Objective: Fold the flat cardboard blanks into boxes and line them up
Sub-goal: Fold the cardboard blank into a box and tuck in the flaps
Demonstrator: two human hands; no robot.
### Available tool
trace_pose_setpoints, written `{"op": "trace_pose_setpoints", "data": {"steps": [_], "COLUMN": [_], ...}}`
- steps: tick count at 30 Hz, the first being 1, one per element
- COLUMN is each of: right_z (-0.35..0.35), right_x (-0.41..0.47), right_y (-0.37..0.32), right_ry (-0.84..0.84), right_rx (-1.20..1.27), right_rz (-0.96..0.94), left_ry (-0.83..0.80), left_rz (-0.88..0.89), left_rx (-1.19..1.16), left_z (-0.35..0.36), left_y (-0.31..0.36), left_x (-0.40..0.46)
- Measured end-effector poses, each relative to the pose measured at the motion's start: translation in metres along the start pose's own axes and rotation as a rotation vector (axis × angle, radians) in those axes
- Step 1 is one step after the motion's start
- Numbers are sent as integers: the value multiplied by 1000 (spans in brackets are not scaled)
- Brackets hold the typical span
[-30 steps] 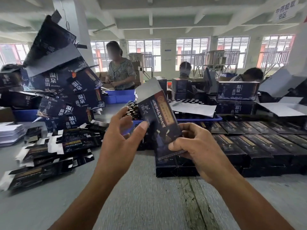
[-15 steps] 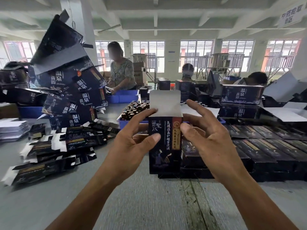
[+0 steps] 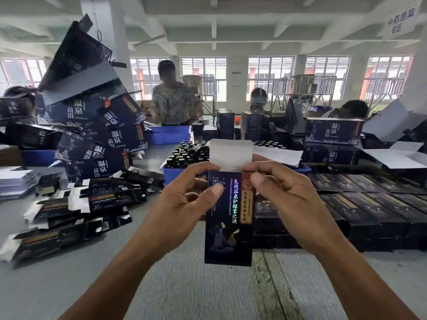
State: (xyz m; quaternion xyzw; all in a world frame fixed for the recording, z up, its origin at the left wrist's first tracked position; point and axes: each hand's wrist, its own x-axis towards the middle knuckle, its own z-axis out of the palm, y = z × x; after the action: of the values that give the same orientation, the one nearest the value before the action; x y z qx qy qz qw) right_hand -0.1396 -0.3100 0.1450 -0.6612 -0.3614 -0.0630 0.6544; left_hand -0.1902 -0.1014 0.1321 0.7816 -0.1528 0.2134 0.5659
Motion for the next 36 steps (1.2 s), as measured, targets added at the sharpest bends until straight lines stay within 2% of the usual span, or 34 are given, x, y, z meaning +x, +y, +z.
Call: {"op": "trace_pose_setpoints", "data": {"steps": [6, 9, 16, 23, 36], "right_z": [-2, -1, 1, 1, 4], "right_x": [1, 1, 1, 2, -3], "right_y": [2, 0, 2, 4, 2], "right_ry": [17, 2, 83, 124, 135], "right_rx": [104, 60, 62, 89, -141], "right_rz": [-18, -32, 17, 26, -60], "left_ry": [-22, -39, -60, 2, 12], "left_rz": [0, 17, 21, 17, -4], "left_rx": [8, 19, 77, 7, -23], "left_z": [-3, -3, -4, 1, 3], "left_y": [0, -1, -3, -2, 0], "left_x": [1, 1, 0, 0, -1]}}
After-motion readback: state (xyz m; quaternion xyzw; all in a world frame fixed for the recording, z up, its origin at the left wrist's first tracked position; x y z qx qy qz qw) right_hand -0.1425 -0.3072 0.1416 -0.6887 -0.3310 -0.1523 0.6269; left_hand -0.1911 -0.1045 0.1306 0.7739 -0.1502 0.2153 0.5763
